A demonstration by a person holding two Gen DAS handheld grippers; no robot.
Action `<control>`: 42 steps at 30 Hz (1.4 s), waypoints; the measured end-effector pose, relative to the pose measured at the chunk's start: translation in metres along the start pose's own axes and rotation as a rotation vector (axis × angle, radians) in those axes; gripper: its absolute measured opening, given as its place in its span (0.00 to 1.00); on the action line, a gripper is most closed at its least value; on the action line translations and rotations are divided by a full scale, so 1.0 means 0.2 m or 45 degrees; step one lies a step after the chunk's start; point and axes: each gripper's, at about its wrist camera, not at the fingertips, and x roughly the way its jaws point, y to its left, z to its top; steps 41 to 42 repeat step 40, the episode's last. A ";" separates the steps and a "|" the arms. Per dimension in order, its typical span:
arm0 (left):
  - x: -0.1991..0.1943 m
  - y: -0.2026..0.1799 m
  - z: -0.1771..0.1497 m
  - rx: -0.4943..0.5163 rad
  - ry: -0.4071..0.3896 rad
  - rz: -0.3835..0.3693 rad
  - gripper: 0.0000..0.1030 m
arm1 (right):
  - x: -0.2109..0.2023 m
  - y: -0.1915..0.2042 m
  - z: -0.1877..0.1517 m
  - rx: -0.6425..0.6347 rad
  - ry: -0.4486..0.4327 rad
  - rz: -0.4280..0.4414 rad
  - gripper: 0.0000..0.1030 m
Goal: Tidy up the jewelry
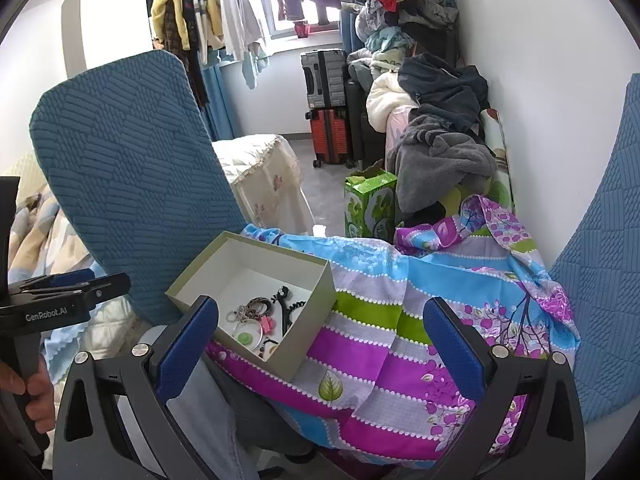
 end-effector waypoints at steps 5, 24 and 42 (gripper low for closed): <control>0.01 0.00 -0.01 -0.001 0.014 -0.012 0.82 | 0.01 -0.02 0.00 0.008 0.017 0.001 1.00; 0.00 0.00 0.00 0.003 -0.019 0.002 0.82 | 0.02 0.00 -0.01 -0.002 0.009 -0.020 1.00; -0.01 0.02 0.00 -0.005 -0.015 0.008 0.82 | 0.02 0.00 -0.02 0.002 0.012 -0.018 1.00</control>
